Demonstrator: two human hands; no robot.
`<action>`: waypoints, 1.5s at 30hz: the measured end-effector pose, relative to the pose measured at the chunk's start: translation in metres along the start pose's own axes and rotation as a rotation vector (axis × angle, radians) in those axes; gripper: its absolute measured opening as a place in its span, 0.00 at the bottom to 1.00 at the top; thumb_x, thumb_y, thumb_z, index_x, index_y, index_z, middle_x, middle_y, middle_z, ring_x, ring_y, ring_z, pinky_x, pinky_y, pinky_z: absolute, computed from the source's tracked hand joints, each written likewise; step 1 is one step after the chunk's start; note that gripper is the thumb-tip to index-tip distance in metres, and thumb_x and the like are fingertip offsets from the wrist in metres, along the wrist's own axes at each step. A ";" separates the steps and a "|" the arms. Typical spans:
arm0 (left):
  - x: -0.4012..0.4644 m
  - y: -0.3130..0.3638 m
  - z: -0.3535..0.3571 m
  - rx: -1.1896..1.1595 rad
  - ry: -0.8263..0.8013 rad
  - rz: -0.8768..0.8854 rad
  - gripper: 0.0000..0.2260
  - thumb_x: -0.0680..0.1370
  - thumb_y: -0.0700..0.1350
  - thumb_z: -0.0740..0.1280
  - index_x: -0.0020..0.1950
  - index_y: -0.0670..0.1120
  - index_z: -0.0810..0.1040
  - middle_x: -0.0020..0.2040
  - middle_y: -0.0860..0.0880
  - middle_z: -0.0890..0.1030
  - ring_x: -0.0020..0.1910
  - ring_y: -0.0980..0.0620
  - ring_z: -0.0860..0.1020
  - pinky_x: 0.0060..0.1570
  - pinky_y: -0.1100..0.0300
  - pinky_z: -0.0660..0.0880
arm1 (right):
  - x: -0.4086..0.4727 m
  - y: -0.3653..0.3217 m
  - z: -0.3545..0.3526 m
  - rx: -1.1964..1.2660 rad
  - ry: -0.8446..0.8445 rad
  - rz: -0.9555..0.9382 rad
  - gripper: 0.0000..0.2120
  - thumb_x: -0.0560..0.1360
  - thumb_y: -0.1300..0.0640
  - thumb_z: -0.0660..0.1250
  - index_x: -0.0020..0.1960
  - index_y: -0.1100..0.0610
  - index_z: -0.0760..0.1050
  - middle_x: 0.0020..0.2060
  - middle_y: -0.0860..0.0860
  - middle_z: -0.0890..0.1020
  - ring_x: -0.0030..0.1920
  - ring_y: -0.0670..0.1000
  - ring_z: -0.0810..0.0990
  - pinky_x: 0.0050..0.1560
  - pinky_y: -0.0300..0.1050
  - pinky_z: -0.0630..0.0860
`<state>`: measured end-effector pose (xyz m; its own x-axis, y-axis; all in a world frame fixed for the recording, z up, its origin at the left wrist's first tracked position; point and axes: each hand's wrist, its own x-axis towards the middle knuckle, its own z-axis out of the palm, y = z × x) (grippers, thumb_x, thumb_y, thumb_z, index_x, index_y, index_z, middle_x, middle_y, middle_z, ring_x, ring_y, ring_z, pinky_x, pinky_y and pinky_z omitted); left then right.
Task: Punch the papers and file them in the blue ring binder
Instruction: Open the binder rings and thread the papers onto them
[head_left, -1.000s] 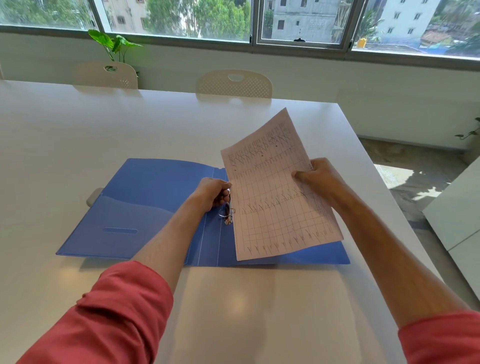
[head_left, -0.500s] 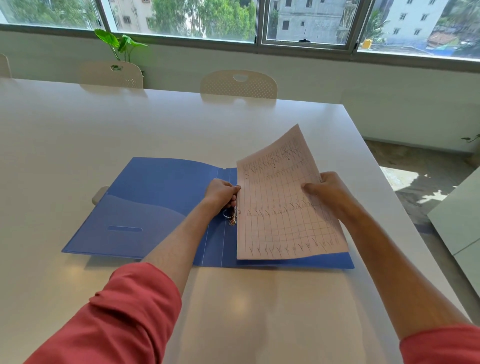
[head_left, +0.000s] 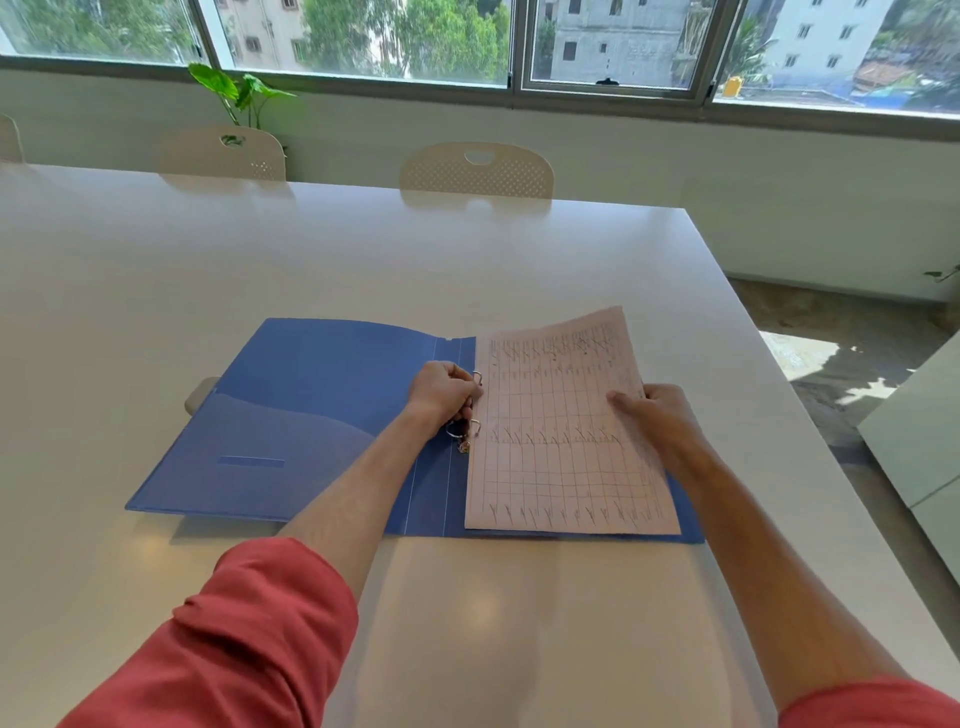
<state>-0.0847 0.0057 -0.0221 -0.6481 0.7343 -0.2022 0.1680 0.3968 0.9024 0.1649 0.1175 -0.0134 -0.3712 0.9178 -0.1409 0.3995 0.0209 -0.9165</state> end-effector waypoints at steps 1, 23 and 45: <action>0.000 -0.001 0.002 0.025 0.031 0.013 0.04 0.72 0.37 0.71 0.40 0.44 0.78 0.29 0.48 0.79 0.22 0.56 0.76 0.25 0.63 0.73 | 0.000 0.001 0.000 0.001 0.026 -0.002 0.09 0.77 0.52 0.66 0.44 0.56 0.81 0.40 0.52 0.86 0.39 0.52 0.86 0.41 0.49 0.83; -0.005 -0.005 0.001 0.022 0.083 0.072 0.05 0.73 0.37 0.70 0.45 0.47 0.81 0.28 0.49 0.80 0.21 0.57 0.76 0.24 0.67 0.73 | 0.016 0.012 0.004 -0.369 0.201 -0.064 0.12 0.77 0.47 0.64 0.54 0.55 0.77 0.41 0.49 0.82 0.39 0.50 0.81 0.39 0.45 0.77; -0.056 -0.036 -0.042 0.179 0.013 0.337 0.04 0.76 0.45 0.70 0.42 0.47 0.84 0.35 0.46 0.83 0.34 0.48 0.81 0.36 0.57 0.81 | -0.053 -0.024 0.054 -0.510 -0.182 -0.535 0.11 0.77 0.53 0.68 0.59 0.54 0.79 0.47 0.49 0.85 0.40 0.41 0.78 0.47 0.37 0.77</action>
<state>-0.0855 -0.0731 -0.0269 -0.5439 0.8331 0.1005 0.4993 0.2250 0.8367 0.1296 0.0472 -0.0041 -0.7381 0.6519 0.1738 0.4475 0.6658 -0.5971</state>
